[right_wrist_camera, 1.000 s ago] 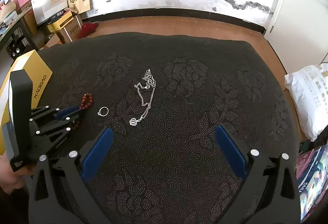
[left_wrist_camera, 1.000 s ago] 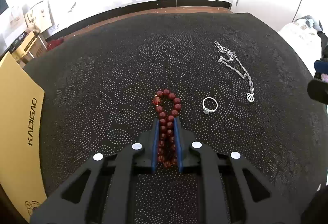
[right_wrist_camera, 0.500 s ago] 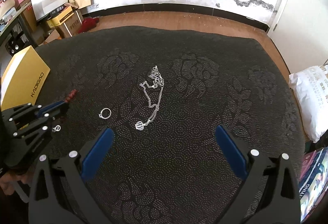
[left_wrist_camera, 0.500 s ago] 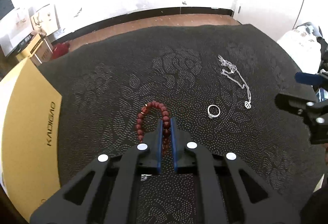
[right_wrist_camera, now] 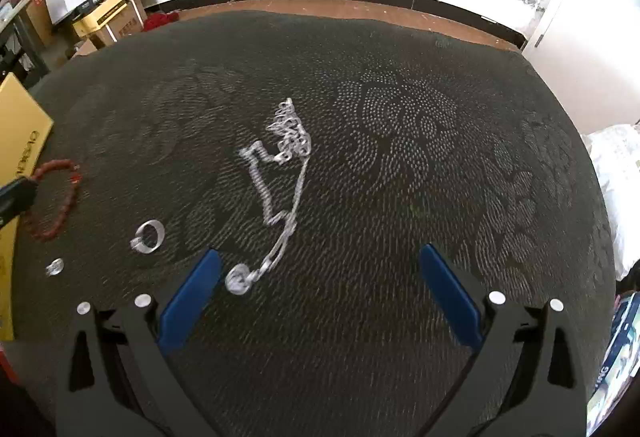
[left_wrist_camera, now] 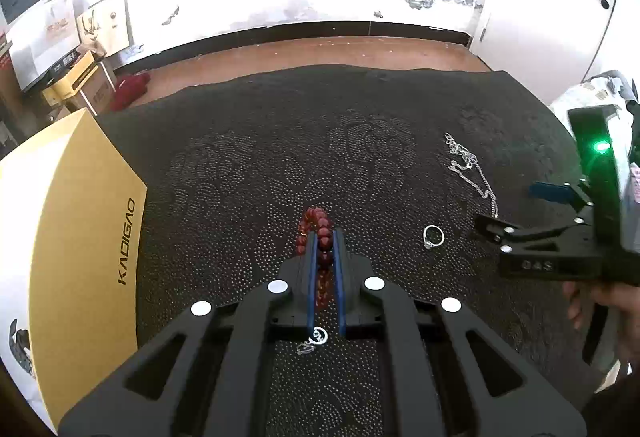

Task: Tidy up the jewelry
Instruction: 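Grasp the silver chain necklace with the right tool, then carry the bead bracelet and silver chain to the yellow box with both tools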

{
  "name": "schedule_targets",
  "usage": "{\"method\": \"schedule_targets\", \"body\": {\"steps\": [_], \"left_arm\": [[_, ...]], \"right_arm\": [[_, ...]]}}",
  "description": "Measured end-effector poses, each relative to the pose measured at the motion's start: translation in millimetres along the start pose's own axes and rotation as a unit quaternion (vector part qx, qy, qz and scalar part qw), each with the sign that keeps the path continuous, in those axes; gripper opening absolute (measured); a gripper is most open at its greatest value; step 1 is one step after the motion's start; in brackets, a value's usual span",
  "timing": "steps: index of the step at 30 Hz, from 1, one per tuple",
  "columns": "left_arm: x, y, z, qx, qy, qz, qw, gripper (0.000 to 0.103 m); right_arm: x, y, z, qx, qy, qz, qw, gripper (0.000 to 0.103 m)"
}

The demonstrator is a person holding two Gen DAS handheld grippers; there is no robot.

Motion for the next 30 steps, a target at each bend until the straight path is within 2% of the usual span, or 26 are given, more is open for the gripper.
{"method": "schedule_targets", "body": {"steps": [6, 11, 13, 14, 16, 17, 18, 19, 20, 21, 23, 30], "left_arm": [[0, 0, 2, 0.000, -0.004, 0.003, 1.0000, 0.007], [-1, 0, 4, -0.001, -0.001, 0.005, 1.0000, 0.007], [-2, 1, 4, -0.001, 0.001, 0.006, 1.0000, 0.008], [-3, 1, 4, 0.001, 0.001, 0.007, 1.0000, 0.007], [-5, 1, 2, 0.001, 0.000, 0.008, 1.0000, 0.007], [-5, 1, 1, 0.000, 0.000, 0.009, 1.0000, 0.008], [-6, 1, 0, 0.000, -0.001, 0.009, 1.0000, 0.008], [-6, 1, -2, 0.000, -0.003, 0.010, 0.9999, 0.008], [-6, 1, -3, -0.001, -0.003, 0.010, 0.9999, 0.008], [-5, 0, -4, -0.002, -0.003, 0.009, 0.9999, 0.008], [-6, 0, -4, -0.004, -0.002, 0.010, 0.9999, 0.008], [-3, 1, 0, 0.001, -0.001, 0.008, 1.0000, 0.008]], "right_arm": [[-15, 27, 3, 0.034, 0.020, -0.029, 0.999, 0.097], [-22, 42, 2, 0.052, 0.034, -0.030, 0.998, 0.096], [-20, 45, 3, 0.056, 0.043, -0.037, 0.997, 0.088], [-17, 46, 5, 0.059, 0.045, -0.039, 0.997, 0.079], [-15, 50, 6, 0.059, 0.045, -0.039, 0.997, 0.057], [-14, 51, 6, 0.056, 0.046, -0.037, 0.997, 0.038], [-13, 49, 8, 0.056, 0.044, -0.035, 0.997, 0.035], [-11, 49, 12, 0.062, 0.048, -0.035, 0.996, 0.026], [-10, 47, 15, 0.070, 0.041, -0.036, 0.996, 0.013], [-9, 47, 20, 0.078, 0.036, -0.036, 0.996, 0.009], [-9, 45, 27, 0.087, 0.023, -0.034, 0.995, 0.009], [14, 41, 32, 0.061, 0.043, -0.034, 0.997, 0.008]]}}
Point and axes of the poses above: each gripper's, at about its wrist camera, not at the fingertips, and x roughly against the way its jaws point, z to its left, y to its top, the point moved 5 cm from there along -x, roughly the way its jaws point
